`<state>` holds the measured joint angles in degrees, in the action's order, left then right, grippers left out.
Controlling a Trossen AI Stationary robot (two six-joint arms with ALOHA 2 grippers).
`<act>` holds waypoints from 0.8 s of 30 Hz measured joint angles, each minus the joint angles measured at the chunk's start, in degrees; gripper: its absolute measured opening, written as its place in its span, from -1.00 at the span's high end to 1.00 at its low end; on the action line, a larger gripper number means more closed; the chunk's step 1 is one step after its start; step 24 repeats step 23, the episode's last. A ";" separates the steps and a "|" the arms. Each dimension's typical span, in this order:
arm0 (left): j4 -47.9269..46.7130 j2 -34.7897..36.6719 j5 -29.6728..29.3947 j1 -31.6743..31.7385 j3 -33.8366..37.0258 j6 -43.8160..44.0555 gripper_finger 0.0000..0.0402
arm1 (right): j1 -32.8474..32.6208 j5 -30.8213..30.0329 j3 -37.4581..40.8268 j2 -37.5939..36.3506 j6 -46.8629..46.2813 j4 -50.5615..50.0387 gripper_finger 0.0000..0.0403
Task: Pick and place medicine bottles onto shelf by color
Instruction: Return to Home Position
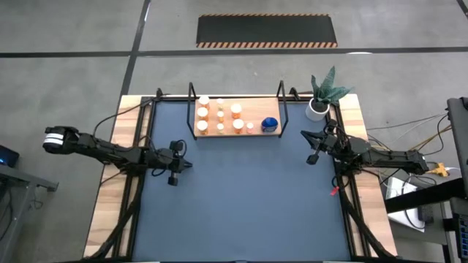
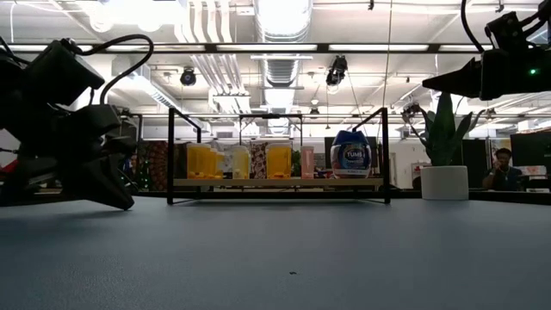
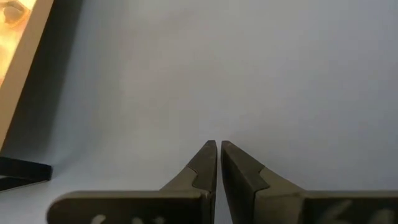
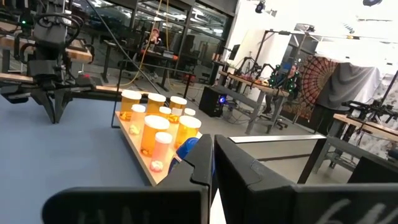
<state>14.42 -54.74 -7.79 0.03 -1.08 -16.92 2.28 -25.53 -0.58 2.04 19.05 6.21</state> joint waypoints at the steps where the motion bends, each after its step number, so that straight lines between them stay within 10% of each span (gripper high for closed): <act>1: 0.27 0.01 0.00 0.00 0.00 0.00 0.96 | 0.00 0.01 0.00 0.00 0.02 0.01 0.96; 24: 1.46 -0.35 0.01 0.00 -0.12 -0.01 0.96 | -0.01 0.01 0.00 0.00 0.02 0.01 0.96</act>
